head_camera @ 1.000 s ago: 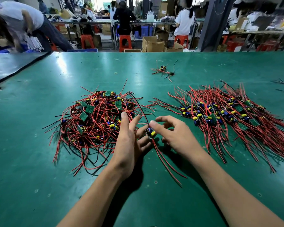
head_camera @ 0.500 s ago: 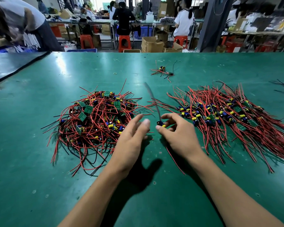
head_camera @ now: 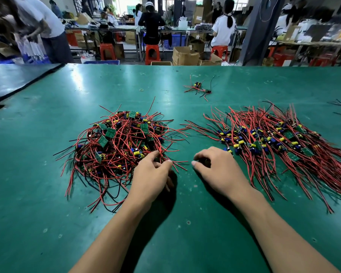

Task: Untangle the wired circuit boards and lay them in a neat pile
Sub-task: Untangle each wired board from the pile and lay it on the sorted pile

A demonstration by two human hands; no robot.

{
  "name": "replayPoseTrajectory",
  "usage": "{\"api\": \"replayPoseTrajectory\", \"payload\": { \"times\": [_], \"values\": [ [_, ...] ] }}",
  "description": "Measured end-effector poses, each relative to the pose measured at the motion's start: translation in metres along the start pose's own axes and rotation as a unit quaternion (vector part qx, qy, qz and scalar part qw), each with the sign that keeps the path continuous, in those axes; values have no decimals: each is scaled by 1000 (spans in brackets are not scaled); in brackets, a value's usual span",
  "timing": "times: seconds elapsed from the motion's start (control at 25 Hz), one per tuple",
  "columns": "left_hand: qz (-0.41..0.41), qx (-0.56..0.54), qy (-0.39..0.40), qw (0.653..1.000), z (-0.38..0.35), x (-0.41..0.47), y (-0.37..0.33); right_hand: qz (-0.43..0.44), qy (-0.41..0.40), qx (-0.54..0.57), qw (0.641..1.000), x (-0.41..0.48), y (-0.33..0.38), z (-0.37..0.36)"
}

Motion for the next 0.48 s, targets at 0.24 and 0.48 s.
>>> {"api": "replayPoseTrajectory", "payload": {
  "times": [0.24, 0.48],
  "values": [
    [0, 15, -6, 1000, 3, 1, -2, -111, -52, -124, 985, 0, -35, 27],
    [0, 51, -22, 998, 9, 2, -2, -120, -31, -197, 973, -7, -28, 23]
  ]
}}
Point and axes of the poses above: each hand's wrist, its own x-axis towards the middle knuckle, its own z-axis out of the back of the hand, y = z × x, the point moved 10 cm from there along x, towards the middle knuckle, and after that the axes turned 2 degrees about -y, right-handed, at the moved point
